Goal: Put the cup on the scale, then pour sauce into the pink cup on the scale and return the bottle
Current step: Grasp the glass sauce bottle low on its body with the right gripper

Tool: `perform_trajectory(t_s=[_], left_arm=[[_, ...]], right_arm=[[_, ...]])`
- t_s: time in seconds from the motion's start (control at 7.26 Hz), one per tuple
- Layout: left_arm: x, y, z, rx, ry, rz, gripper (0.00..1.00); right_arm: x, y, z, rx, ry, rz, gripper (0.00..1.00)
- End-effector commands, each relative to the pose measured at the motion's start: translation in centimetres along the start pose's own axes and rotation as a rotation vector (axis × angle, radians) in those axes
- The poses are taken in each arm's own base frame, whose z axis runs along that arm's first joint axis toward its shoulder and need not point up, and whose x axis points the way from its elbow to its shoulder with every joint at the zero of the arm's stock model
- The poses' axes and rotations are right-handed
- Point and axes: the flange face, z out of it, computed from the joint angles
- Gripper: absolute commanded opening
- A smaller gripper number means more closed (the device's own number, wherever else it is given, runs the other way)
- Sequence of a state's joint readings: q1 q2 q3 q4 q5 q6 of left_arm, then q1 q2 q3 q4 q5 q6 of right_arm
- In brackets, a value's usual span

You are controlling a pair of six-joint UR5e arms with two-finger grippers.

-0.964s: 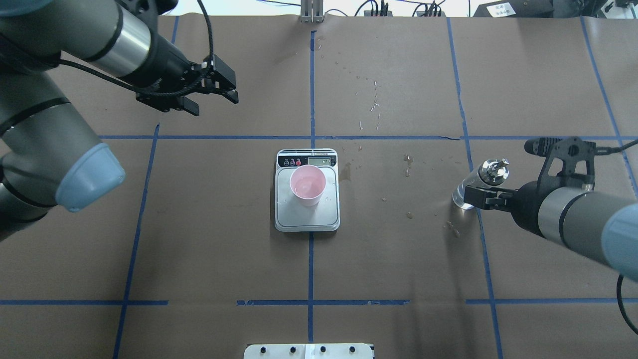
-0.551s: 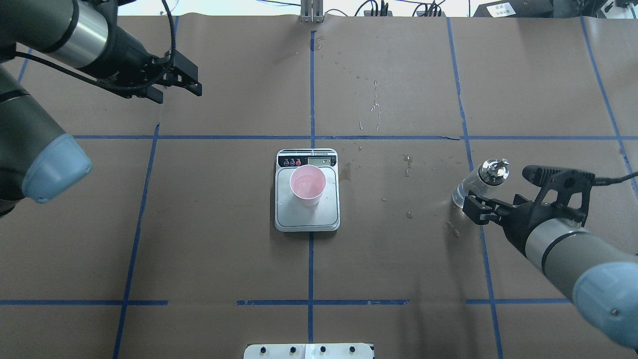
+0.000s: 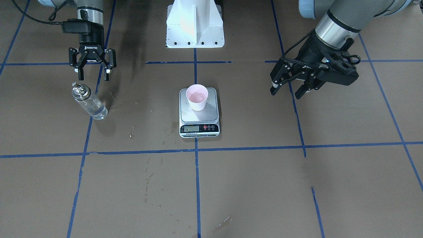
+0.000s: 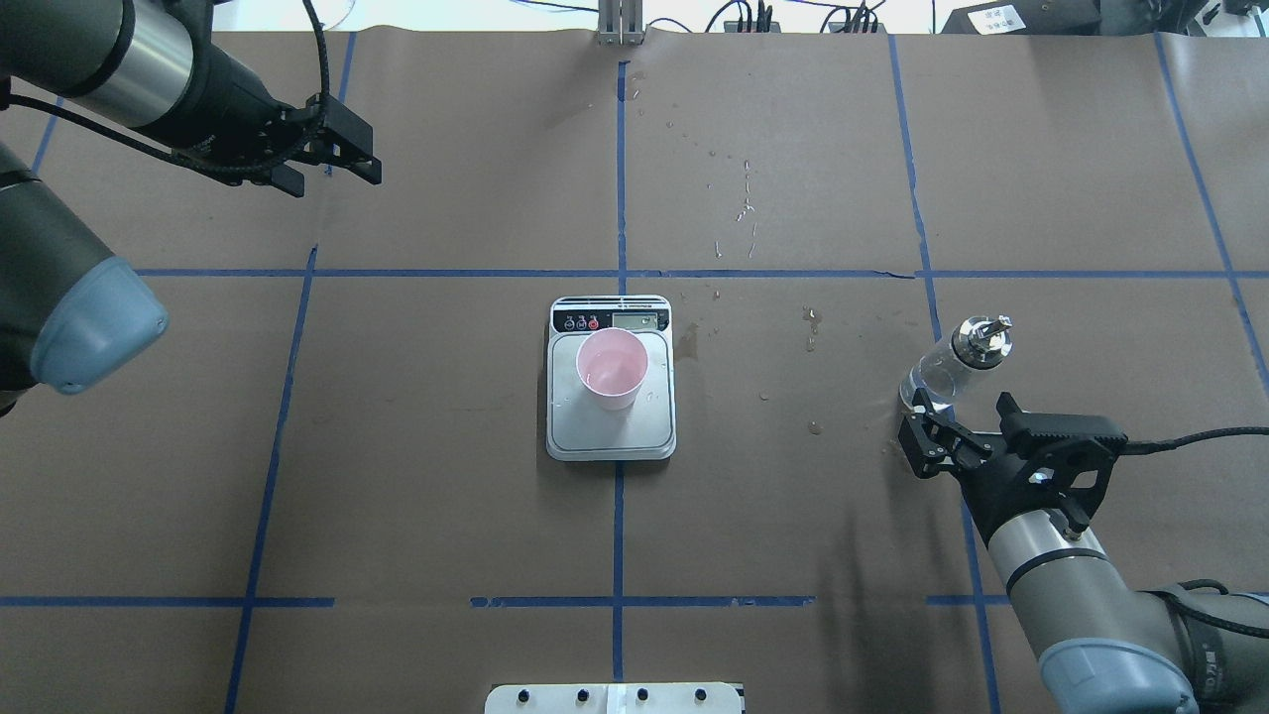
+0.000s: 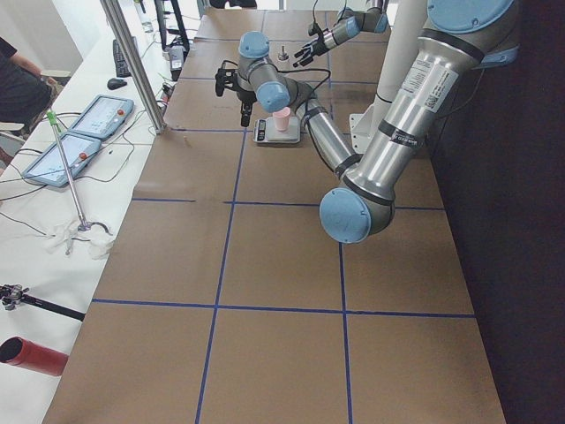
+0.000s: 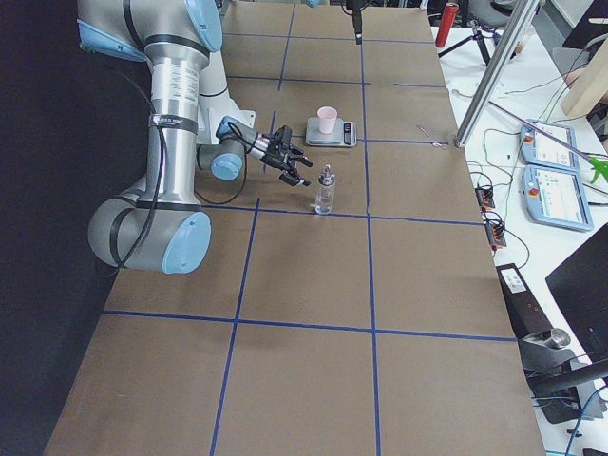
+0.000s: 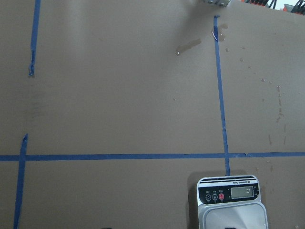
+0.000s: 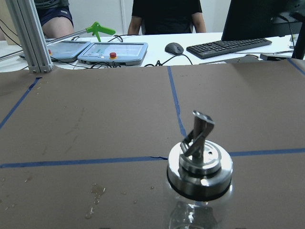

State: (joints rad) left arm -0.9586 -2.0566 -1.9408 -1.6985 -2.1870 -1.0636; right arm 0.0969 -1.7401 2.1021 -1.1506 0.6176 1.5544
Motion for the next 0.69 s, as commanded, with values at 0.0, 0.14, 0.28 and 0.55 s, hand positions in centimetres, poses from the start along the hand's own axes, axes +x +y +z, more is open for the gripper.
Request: perform_trajectory(t_s=[0.0, 0.14, 0.28, 0.55], left_arm=[[-0.1, -0.1, 0.0, 0.0, -0.001, -0.001, 0.83], [0.0, 0.0, 0.0, 0.0, 0.001, 0.001, 0.84], [0.0, 0.0, 0.0, 0.0, 0.0, 0.0, 0.84], [0.0, 0.0, 0.0, 0.0, 0.0, 0.0, 0.84]], right_arm=[[1.4, 1.6, 1.3, 0.067, -0.011, -0.037, 0.9], [1.2, 2.4, 1.6, 0.063, -0.011, -0.048, 0.9], [1.2, 2.6, 1.8, 0.063, -0.009, -0.052, 0.91], [1.2, 3.4, 2.2, 0.058, -0.005, -0.064, 0.99]])
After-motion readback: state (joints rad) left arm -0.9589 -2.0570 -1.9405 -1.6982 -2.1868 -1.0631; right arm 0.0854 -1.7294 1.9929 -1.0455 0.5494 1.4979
